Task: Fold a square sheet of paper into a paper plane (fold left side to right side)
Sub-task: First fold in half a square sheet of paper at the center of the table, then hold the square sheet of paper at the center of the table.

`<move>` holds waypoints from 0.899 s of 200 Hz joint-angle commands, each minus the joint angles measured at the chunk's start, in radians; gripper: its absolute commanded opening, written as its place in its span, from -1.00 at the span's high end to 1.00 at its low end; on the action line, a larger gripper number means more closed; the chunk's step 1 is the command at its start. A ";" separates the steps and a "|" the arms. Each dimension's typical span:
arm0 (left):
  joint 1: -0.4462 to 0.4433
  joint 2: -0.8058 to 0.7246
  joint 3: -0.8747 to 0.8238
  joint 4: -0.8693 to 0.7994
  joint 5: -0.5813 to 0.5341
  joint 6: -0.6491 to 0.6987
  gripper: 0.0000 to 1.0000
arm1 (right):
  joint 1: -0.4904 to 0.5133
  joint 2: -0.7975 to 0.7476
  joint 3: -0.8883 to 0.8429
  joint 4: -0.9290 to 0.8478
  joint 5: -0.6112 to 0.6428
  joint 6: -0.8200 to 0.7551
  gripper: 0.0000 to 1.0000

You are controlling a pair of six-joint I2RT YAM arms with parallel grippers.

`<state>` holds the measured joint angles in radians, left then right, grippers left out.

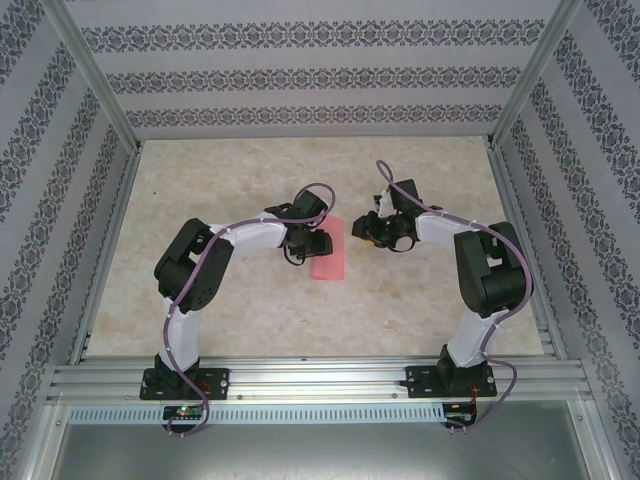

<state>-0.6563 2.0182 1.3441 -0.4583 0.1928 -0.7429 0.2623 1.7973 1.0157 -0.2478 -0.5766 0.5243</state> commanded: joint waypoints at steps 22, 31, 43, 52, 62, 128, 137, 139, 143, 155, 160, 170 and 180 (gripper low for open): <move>-0.009 0.040 0.010 -0.005 -0.010 -0.010 0.11 | 0.023 -0.018 -0.009 0.023 0.000 0.013 0.34; -0.010 0.040 0.011 -0.005 -0.009 -0.010 0.11 | 0.027 -0.015 -0.006 0.025 -0.002 0.016 0.35; -0.009 0.042 0.013 -0.008 -0.008 -0.010 0.11 | 0.034 -0.008 -0.002 0.027 -0.003 0.018 0.37; -0.009 0.043 0.013 -0.008 -0.007 -0.009 0.11 | 0.038 -0.003 0.001 0.027 -0.003 0.020 0.39; -0.009 0.042 0.013 -0.010 -0.008 -0.008 0.11 | 0.045 0.001 0.005 0.028 -0.001 0.023 0.40; -0.010 0.044 0.012 -0.008 -0.007 -0.007 0.12 | 0.090 0.048 0.041 0.027 0.005 0.043 0.53; -0.009 0.043 0.012 -0.008 -0.007 -0.007 0.12 | 0.097 0.058 0.046 0.027 0.006 0.048 0.55; -0.009 0.043 0.012 -0.008 -0.006 -0.008 0.11 | 0.098 0.059 0.048 0.027 0.007 0.049 0.56; -0.009 0.045 0.012 -0.009 -0.007 -0.007 0.11 | 0.101 0.064 0.050 0.028 0.006 0.049 0.56; -0.010 0.043 0.012 -0.010 -0.006 -0.007 0.12 | 0.107 0.074 0.055 0.029 0.009 0.051 0.59; -0.009 0.043 0.012 -0.009 -0.007 -0.008 0.11 | 0.110 0.080 0.057 0.029 0.009 0.053 0.60; -0.009 0.043 0.012 -0.010 -0.007 -0.007 0.12 | 0.114 0.090 0.061 0.031 0.009 0.056 0.62; -0.009 0.044 0.012 -0.009 -0.005 -0.007 0.12 | 0.119 0.099 0.066 0.032 0.007 0.057 0.63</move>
<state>-0.6563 2.0205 1.3472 -0.4595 0.1928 -0.7429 0.3668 1.8698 1.0508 -0.2379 -0.5762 0.5659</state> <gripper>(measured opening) 0.443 0.192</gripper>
